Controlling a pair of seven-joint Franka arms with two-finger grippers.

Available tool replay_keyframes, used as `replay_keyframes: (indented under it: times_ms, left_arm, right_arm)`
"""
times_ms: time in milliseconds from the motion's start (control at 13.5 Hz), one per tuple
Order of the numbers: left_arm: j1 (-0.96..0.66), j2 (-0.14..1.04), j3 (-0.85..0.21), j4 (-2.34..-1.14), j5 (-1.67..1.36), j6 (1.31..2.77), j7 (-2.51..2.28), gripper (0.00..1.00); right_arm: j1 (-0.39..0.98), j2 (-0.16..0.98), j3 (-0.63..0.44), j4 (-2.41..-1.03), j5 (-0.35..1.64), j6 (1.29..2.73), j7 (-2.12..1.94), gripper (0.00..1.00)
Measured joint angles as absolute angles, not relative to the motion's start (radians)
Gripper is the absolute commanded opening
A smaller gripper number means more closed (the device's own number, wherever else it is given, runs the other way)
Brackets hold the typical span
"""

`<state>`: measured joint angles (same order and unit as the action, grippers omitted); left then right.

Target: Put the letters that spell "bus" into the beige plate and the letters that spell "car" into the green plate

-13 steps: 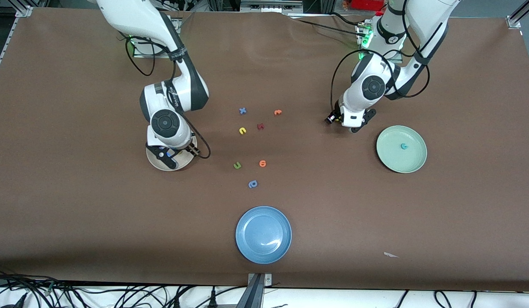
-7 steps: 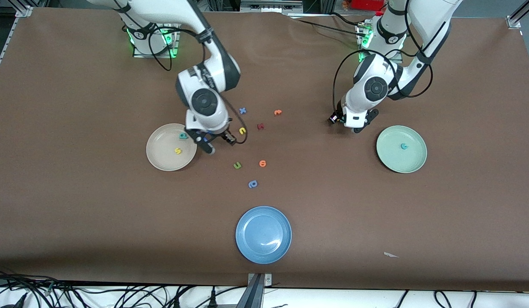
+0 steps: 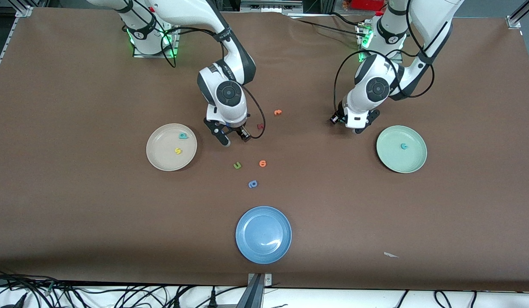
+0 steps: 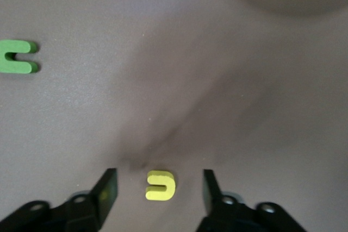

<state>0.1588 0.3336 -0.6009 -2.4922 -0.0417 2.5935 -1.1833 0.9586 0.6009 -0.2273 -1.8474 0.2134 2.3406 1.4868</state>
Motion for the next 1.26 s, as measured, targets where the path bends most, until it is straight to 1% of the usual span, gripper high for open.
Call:
replay_keyframes:
  times_ms: [149, 297, 520, 669, 817, 892, 966, 1040, 1115, 1189, 1263]
  left_arm:
    - [0.159, 0.332, -0.602, -2.493, -0.042, 2.593, -1.183, 0.13]
    - [0.159, 0.332, -0.603, -2.493, -0.042, 2.593, -1.183, 0.12]
    - [0.159, 0.332, -0.603, -2.489, -0.042, 2.593, -1.181, 0.08]
    - [0.159, 0.332, -0.604, -2.462, -0.042, 2.591, -1.179, 0.08]
    - [0.159, 0.331, -0.604, -2.405, -0.042, 2.549, -1.179, 0.08]
    - [0.160, 0.330, -0.604, -2.367, -0.042, 2.507, -1.179, 0.08]
    - [0.164, 0.329, -0.604, -2.326, -0.042, 2.460, -1.179, 0.08]
    - [0.172, 0.326, -0.604, -2.282, -0.042, 2.407, -1.174, 0.08]
    - [0.189, 0.323, -0.604, -2.238, -0.042, 2.347, -1.153, 0.08]
    - [0.217, 0.320, -0.604, -2.195, -0.042, 2.285, -1.117, 0.08]
    - [0.254, 0.317, -0.604, -2.159, -0.042, 2.226, -1.064, 0.08]
  right_arm:
    - [0.964, 0.611, -0.227, -1.848, 0.214, 2.366, 1.528, 0.60]
    - [0.970, 0.619, -0.227, -1.848, 0.214, 2.385, 1.554, 0.58]
    - [0.982, 0.633, -0.227, -1.850, 0.214, 2.400, 1.576, 0.56]
    - [0.993, 0.643, -0.227, -1.851, 0.215, 2.411, 1.590, 0.56]
    - [0.995, 0.643, -0.228, -1.851, 0.215, 2.412, 1.594, 0.55]
    - [0.995, 0.643, -0.228, -1.851, 0.215, 2.412, 1.594, 0.49]
    - [0.995, 0.643, -0.228, -1.851, 0.215, 2.413, 1.594, 0.46]
    - [0.996, 0.643, -0.228, -1.850, 0.215, 2.416, 1.594, 0.39]
    - [0.996, 0.642, -0.228, -1.850, 0.215, 2.418, 1.595, 0.25]
    - [0.996, 0.642, -0.228, -1.850, 0.215, 2.418, 1.595, 0.12]
    - [0.997, 0.642, -0.228, -1.849, 0.215, 2.418, 1.595, 0.06]
